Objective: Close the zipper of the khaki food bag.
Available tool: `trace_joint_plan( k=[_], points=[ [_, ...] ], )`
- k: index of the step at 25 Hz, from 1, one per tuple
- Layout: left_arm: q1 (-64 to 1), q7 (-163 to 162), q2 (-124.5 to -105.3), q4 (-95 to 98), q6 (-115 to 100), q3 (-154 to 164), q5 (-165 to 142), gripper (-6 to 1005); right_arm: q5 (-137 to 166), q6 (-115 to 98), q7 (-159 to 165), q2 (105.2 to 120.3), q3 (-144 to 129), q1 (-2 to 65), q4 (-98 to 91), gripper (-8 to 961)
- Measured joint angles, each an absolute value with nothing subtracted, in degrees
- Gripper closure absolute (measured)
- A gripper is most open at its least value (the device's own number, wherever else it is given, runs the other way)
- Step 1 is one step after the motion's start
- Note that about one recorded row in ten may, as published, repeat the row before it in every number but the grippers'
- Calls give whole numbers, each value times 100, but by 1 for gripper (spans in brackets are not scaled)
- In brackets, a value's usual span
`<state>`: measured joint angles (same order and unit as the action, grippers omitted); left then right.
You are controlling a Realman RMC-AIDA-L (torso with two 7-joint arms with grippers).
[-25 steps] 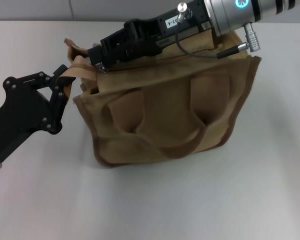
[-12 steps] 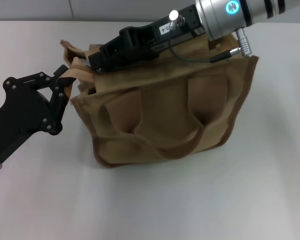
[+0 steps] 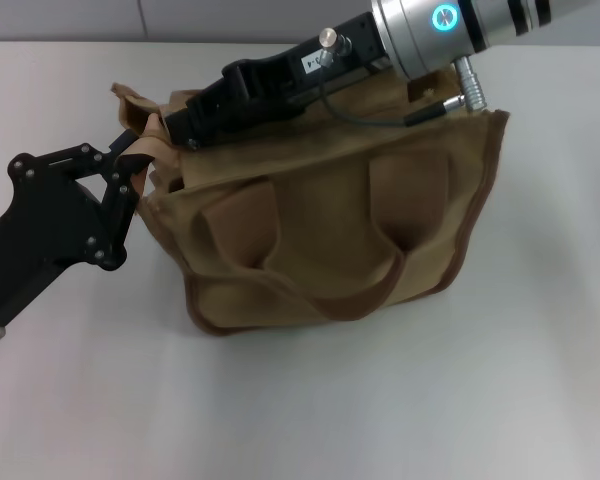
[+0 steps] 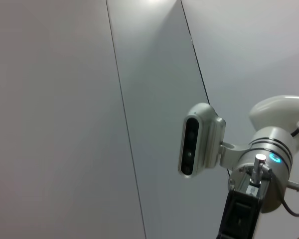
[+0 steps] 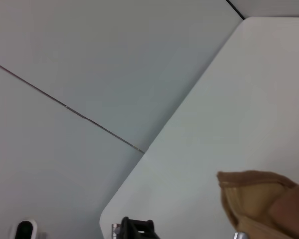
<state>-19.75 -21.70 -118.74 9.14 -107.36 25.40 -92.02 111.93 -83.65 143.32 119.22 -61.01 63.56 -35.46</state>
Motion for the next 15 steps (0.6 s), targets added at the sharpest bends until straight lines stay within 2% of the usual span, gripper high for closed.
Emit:
trace_joint_plan(
  k=[7, 15],
  points=[
    [-1992, -2181, -11870, 914, -10839, 2498, -9171, 976, 11187, -8369, 14323, 11929, -6124, 6325, -3621, 664],
    [-2034, -2187, -11870, 916, -10853, 2537, -9177, 974, 11175, -8352, 14320, 11942, -6188, 6327, -3596, 707]
  ],
)
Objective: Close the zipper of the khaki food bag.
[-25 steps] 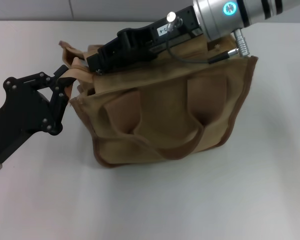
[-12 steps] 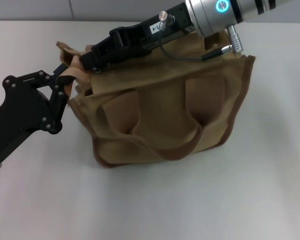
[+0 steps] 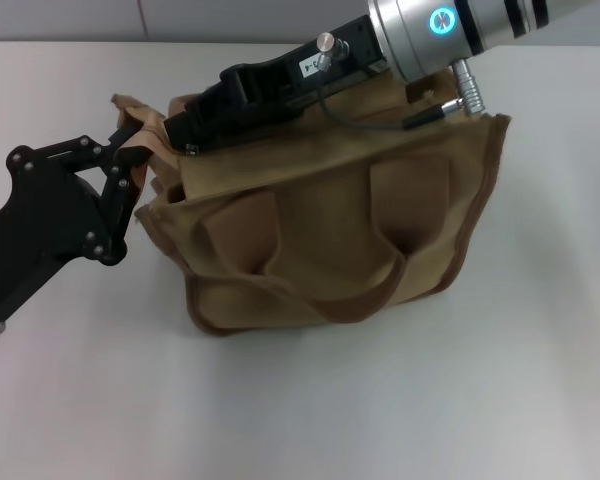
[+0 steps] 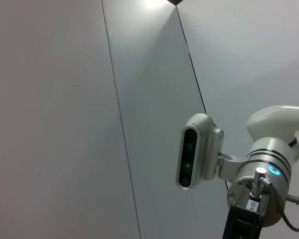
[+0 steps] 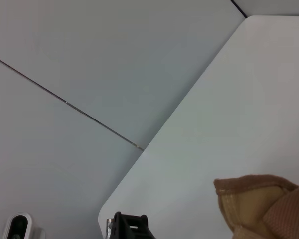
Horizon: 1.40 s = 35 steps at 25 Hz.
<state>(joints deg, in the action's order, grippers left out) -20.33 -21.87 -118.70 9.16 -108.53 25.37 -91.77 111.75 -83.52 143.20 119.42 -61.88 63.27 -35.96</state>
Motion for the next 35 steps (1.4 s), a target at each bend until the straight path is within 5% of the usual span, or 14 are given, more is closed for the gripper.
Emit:
trace_joint_plan(
  k=[35],
  points=[
    [-2095, -2179, -11874, 957, -10908, 2507, -9167, 969, 11221, -8368, 14157, 11912, -6179, 6351, -3675, 726]
  ],
)
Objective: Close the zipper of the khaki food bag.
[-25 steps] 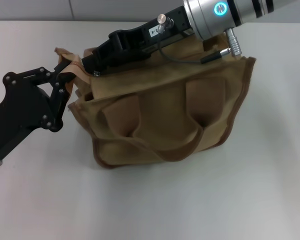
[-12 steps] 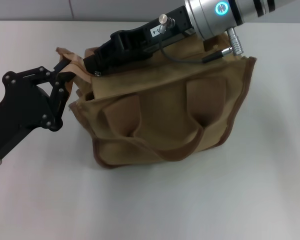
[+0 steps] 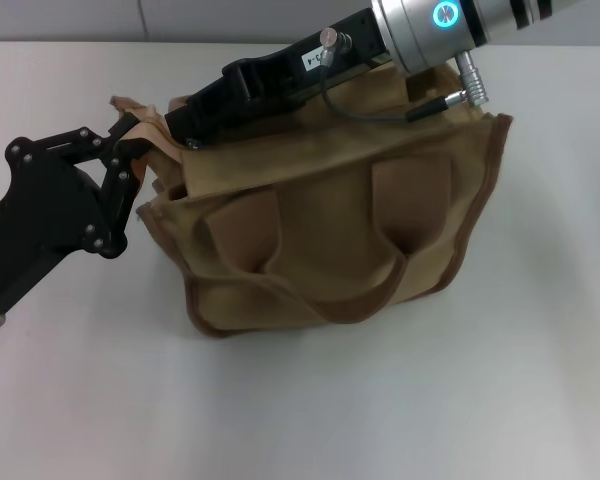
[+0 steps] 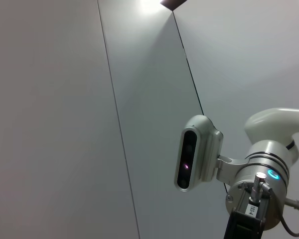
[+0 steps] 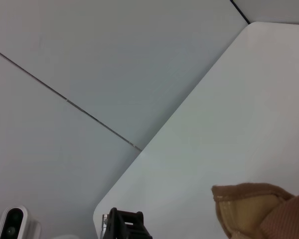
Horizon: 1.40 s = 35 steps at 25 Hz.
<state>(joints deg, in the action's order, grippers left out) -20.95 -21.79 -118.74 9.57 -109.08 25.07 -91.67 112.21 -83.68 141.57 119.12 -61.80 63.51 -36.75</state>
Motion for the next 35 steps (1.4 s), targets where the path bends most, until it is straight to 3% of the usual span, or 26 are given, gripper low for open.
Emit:
trace_joint_plan(
  k=[3, 5, 28, 35],
  points=[
    [-2110, -2179, -11874, 950, -10912, 2514, -9167, 968, 11223, -8371, 14157, 11913, -6188, 6386, -3634, 719],
    [-2113, -2179, -11874, 950, -10911, 2516, -9167, 968, 11221, -8372, 14181, 11918, -6189, 6386, -3625, 593],
    [-2116, -2180, -11865, 958, -10922, 2505, -9168, 965, 10878, -8502, 14338, 11930, -6325, 6305, -3581, 610],
    [-2110, -2180, -11870, 952, -10925, 2537, -9167, 963, 10914, -8452, 14275, 11927, -6383, 6291, -3591, 667]
  ],
)
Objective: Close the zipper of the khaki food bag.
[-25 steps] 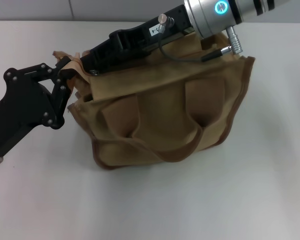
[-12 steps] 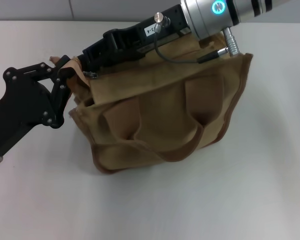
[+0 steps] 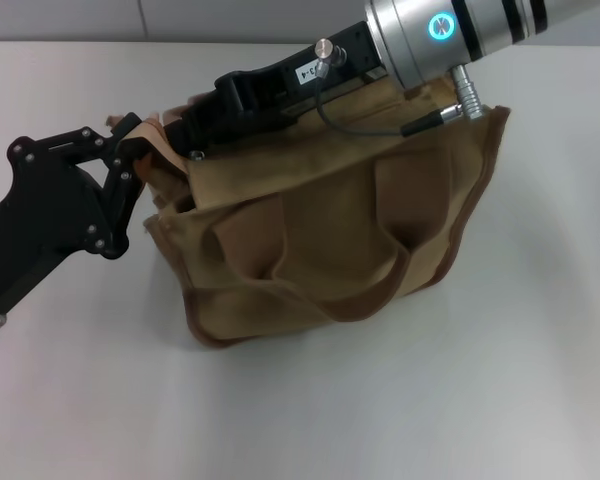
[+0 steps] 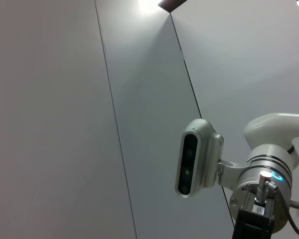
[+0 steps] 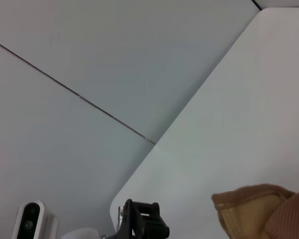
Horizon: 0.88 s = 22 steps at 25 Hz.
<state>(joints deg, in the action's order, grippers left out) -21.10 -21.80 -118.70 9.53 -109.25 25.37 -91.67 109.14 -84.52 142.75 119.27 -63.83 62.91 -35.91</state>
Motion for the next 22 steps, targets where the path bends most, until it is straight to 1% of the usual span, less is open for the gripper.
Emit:
trace_joint_plan(
  k=[6, 12, 17, 22],
  points=[
    [-2109, -2180, -11874, 949, -10924, 2538, -9170, 963, 10913, -8431, 14098, 11935, -6556, 6302, -3634, 786],
    [-2095, -2180, -11874, 957, -10914, 2503, -9166, 962, 10869, -8362, 13752, 11943, -6492, 6160, -3798, 867],
    [-2088, -2180, -11874, 958, -10906, 2493, -9158, 961, 10831, -8296, 13668, 11944, -6498, 6010, -4022, 873],
    [-2085, -2180, -11866, 961, -10879, 2439, -9152, 960, 10799, -8286, 13576, 11941, -6488, 5939, -4088, 954]
  ],
)
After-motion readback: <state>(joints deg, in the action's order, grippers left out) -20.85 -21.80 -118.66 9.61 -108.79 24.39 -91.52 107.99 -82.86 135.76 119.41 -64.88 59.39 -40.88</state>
